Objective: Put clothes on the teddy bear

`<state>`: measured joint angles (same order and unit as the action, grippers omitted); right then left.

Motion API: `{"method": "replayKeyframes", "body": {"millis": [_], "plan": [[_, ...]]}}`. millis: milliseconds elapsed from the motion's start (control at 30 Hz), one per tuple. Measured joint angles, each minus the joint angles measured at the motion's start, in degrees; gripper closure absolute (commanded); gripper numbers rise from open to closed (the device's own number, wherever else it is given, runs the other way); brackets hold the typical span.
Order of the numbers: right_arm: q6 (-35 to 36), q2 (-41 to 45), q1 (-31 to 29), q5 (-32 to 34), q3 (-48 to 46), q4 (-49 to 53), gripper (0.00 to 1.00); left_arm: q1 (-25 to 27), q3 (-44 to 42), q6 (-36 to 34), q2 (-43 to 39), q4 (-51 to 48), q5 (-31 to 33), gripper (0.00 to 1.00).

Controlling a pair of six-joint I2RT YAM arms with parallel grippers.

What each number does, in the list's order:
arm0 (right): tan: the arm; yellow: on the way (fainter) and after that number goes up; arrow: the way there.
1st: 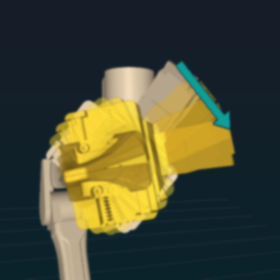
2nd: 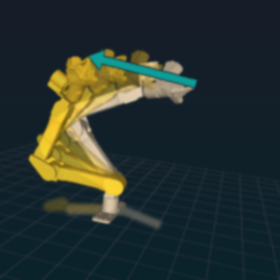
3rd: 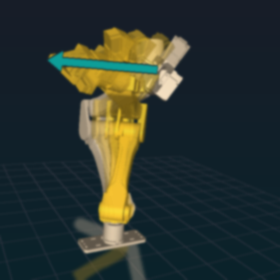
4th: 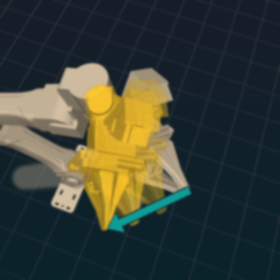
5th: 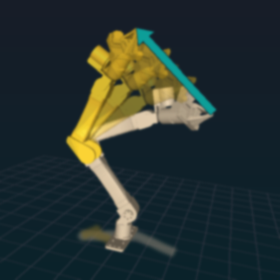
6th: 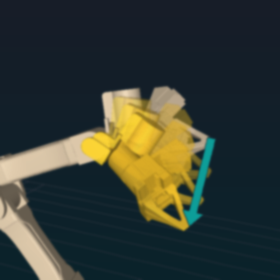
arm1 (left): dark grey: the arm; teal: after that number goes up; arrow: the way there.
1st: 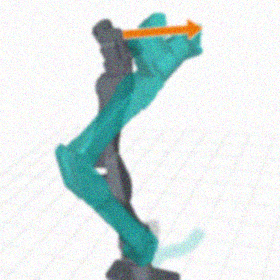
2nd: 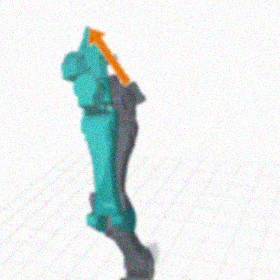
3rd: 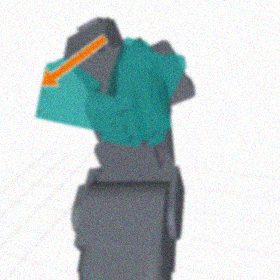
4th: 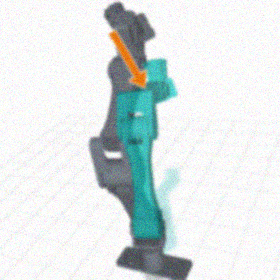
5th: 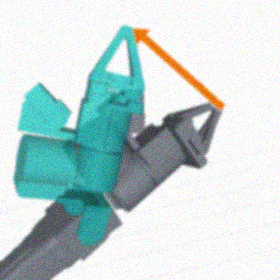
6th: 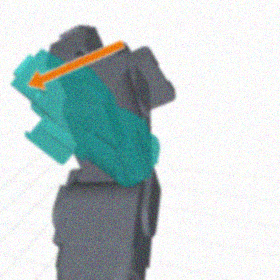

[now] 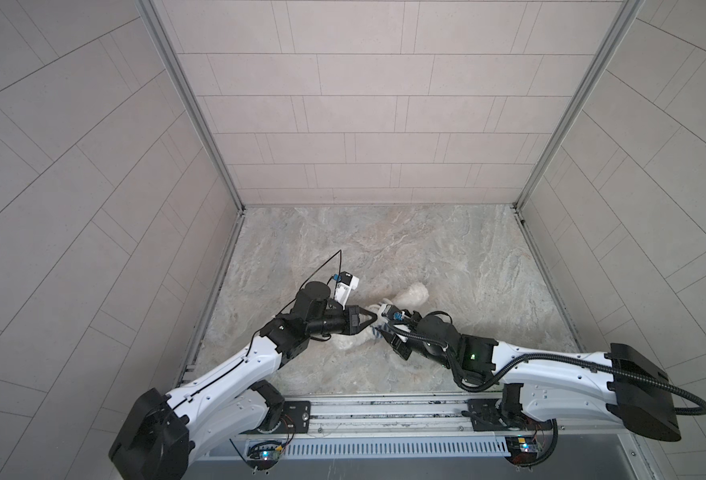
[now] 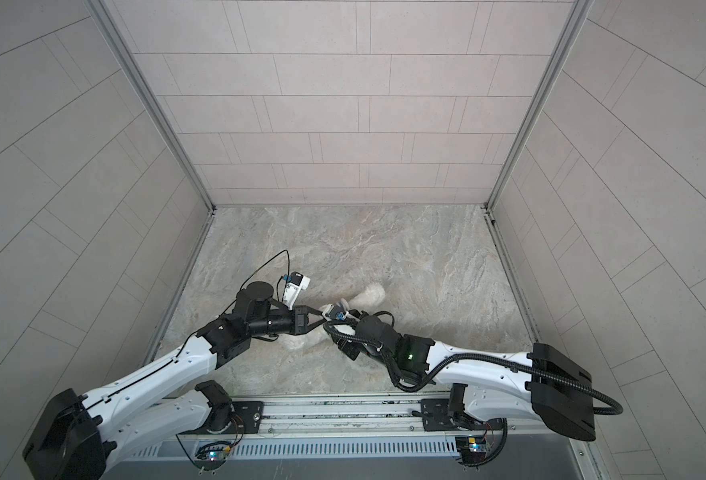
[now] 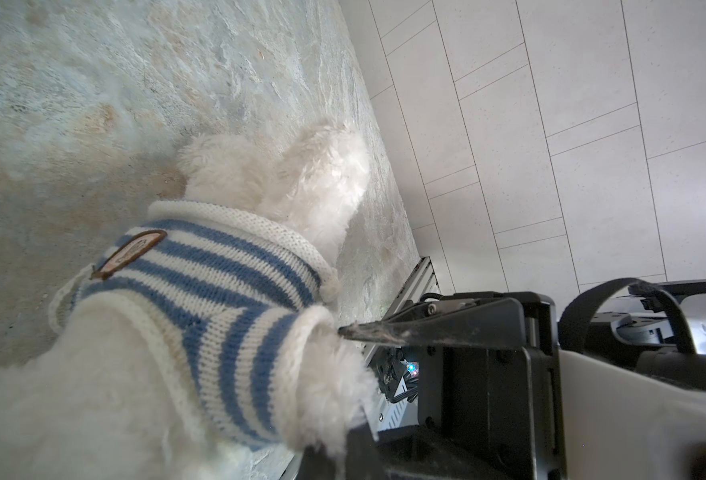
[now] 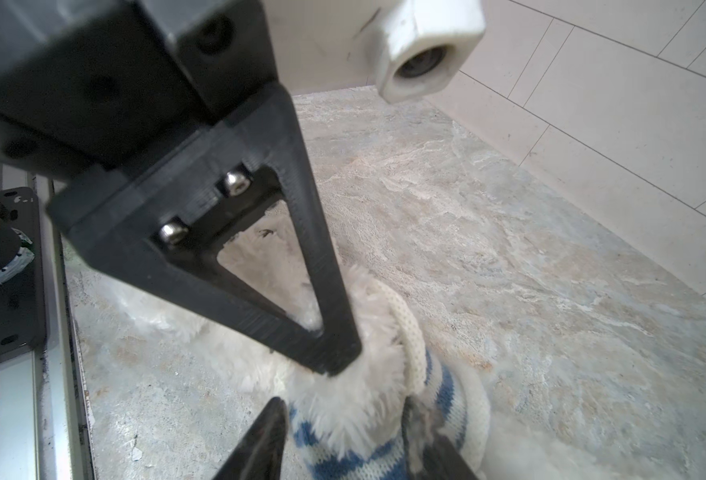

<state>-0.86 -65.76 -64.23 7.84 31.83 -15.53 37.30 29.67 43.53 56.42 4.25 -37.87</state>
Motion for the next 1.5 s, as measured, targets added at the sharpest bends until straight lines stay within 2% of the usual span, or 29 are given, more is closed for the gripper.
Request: {"method": "replayKeyframes", "body": {"millis": [100, 300, 333, 400, 500, 567, 867, 1300, 1500], "plan": [[0.76, -0.79, 0.0, 0.37, 0.66, -0.72, 0.66, 0.0, 0.02, -0.13, 0.09, -0.33, -0.24, 1.0], [1.33, -2.01, -0.26, 0.57, 1.49, -0.81, 0.98, -0.15, 0.74, -0.66, 0.11, -1.38, 0.63, 1.0], [1.31, -2.1, -0.26, 0.74, 1.51, -0.85, 1.0, -0.22, 0.81, -0.76, 0.09, -1.57, 0.81, 1.0], [1.14, -2.12, -0.28, 1.01, 1.55, -0.81, 1.0, -0.2, 0.94, -1.11, 0.07, -1.81, 1.05, 0.91], [0.83, -2.05, -0.28, 1.64, 1.6, -0.96, 1.0, -0.15, 1.44, -2.6, -0.76, -3.74, 1.66, 0.65], [0.44, -1.99, -0.22, 2.56, 1.57, -0.87, 1.0, -0.2, 1.68, -3.32, -2.36, -5.53, 2.21, 0.57], [-2.4, -0.55, -0.22, 4.98, 1.57, -0.94, 1.0, -1.66, -0.17, -4.07, -8.28, -8.0, 4.52, 0.53], [-10.47, -1.01, -0.22, 4.37, 0.92, -7.91, 1.0, -1.66, -1.29, -4.52, -3.87, -8.41, 8.35, 0.54], [-13.55, -3.02, -0.22, 3.91, 0.7, -10.84, 1.0, -1.31, -1.92, -3.87, -2.05, -5.31, 8.9, 0.55]]}}
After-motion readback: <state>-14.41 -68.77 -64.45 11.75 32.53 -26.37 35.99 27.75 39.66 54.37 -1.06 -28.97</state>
